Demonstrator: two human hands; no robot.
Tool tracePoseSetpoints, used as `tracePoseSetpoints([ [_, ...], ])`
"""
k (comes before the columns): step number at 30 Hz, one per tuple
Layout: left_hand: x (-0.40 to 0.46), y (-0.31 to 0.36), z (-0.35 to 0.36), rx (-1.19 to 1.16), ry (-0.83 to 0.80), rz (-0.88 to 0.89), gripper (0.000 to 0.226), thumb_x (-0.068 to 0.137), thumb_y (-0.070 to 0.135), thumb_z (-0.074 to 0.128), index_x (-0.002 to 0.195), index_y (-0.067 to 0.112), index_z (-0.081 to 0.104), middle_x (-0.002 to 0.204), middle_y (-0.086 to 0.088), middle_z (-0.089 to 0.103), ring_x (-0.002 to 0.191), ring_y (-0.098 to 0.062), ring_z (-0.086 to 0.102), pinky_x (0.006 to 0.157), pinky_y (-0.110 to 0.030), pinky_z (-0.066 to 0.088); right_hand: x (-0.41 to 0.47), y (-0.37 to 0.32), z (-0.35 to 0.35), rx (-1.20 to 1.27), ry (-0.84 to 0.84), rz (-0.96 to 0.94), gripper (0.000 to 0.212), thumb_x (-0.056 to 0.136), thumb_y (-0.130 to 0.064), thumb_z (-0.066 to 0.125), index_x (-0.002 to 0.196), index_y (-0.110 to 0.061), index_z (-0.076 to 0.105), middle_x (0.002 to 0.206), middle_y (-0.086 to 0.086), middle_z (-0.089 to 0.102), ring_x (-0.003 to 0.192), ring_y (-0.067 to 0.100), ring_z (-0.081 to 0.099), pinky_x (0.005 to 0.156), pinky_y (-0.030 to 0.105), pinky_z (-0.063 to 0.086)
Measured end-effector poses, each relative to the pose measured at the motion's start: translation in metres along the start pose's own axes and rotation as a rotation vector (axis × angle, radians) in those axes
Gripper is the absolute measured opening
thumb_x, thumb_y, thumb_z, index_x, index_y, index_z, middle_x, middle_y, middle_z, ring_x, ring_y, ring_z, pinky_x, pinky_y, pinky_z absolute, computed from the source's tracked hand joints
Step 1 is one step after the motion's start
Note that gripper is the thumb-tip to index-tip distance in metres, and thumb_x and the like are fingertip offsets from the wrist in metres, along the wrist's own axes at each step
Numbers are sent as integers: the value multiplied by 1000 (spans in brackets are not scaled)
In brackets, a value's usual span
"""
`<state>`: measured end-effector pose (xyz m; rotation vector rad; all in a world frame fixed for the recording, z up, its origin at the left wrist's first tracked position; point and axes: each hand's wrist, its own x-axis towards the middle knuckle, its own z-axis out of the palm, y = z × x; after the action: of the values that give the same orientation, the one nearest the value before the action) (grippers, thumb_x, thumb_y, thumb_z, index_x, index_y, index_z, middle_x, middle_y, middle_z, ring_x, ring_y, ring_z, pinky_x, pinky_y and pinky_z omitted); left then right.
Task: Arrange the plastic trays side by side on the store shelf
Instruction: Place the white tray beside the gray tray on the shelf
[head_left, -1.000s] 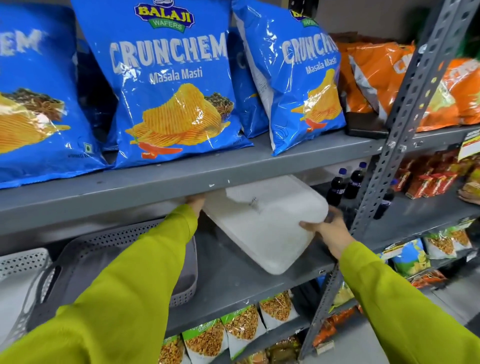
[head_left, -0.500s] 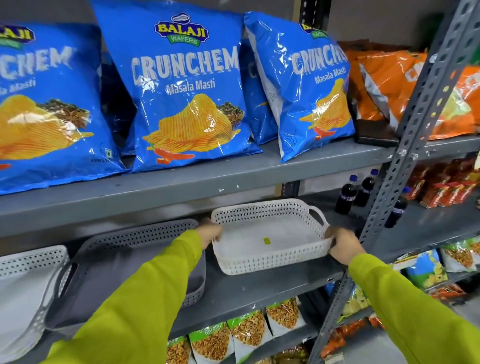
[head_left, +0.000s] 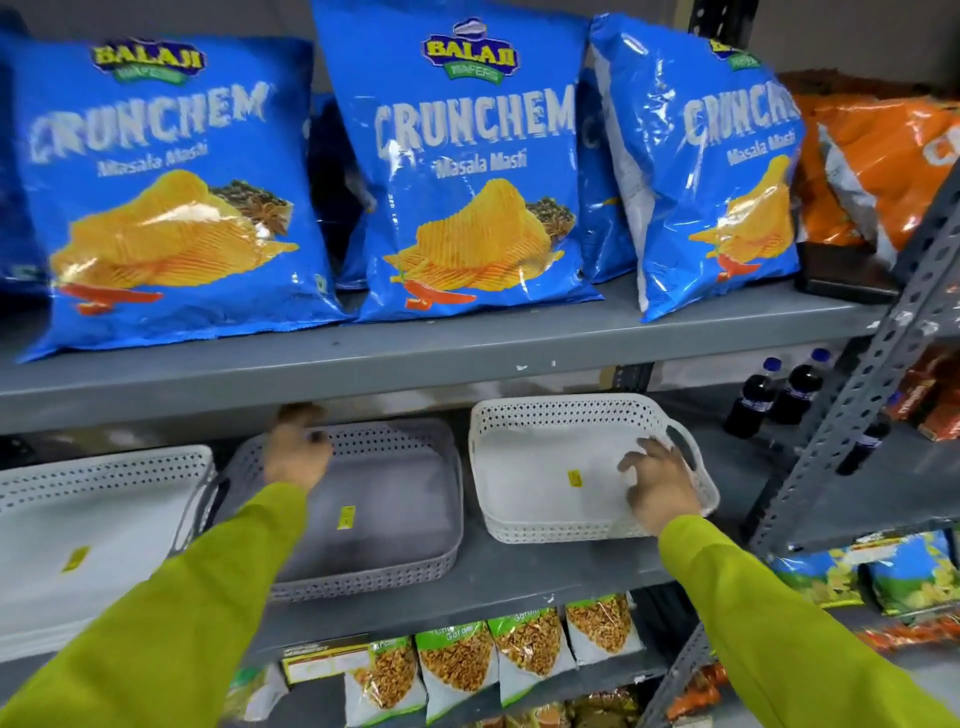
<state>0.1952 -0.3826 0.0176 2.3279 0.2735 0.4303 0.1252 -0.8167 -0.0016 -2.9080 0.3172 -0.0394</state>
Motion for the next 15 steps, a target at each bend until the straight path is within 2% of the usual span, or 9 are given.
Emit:
tracePoseSetpoints([
  [2,8,-60,-41,187,30,-136,32,82,25,65,109,7,66,113,-26,66,96,-43,64,85,-45,54,0,-36,7,213,-15,-17,36,86,-8,55,120,-15,63,142,12,51,128,31,49,109,33,38],
  [3,7,-87,-60,260,43,-195,39,81,34,66,108,6,65,113,-27,65,96,-45,63,86,-48,54,-2,-59,11,307,-49,-23,36,89,-13,55,125,-14,61,138,13,56,122,32,54,104,33,43],
  [5,-3,-124,-91,342,10,-292,59,82,42,65,123,0,57,130,-29,55,116,-45,54,101,-52,45,-7,-103,21,411,-157,-46,47,94,-34,55,136,-12,52,142,11,54,127,31,52,107,33,40],
  [7,-20,-158,-113,382,-97,-410,82,84,59,52,141,1,39,148,-24,39,133,-43,41,112,-50,33,-16,-143,36,422,-274,-98,66,91,-54,53,141,-11,47,147,8,49,135,28,45,111,33,34],
  [9,-33,-168,-117,395,-269,-429,92,81,71,39,146,6,34,148,-17,44,136,-36,41,113,-45,30,-25,-158,46,363,-328,-145,91,77,-78,45,140,-12,48,141,10,55,129,29,51,107,37,40],
  [11,-44,-167,-120,296,-386,-426,85,84,68,41,147,11,33,137,-13,57,127,-33,50,104,-42,37,-35,-162,54,290,-292,-161,109,58,-94,33,137,-20,48,124,9,66,114,32,61,93,39,50],
  [13,-56,-156,-115,285,-436,-374,73,89,57,47,147,15,31,133,-15,60,119,-35,56,95,-40,44,-39,-154,58,252,-230,-171,96,65,-90,38,135,-25,47,108,7,71,103,32,65,81,38,53],
  [15,-63,-151,-118,378,-467,-309,68,91,56,45,146,18,32,135,-16,59,118,-35,56,93,-37,46,-43,-155,58,220,-230,-194,81,72,-83,45,130,-27,47,91,3,68,94,32,66,71,36,50],
])
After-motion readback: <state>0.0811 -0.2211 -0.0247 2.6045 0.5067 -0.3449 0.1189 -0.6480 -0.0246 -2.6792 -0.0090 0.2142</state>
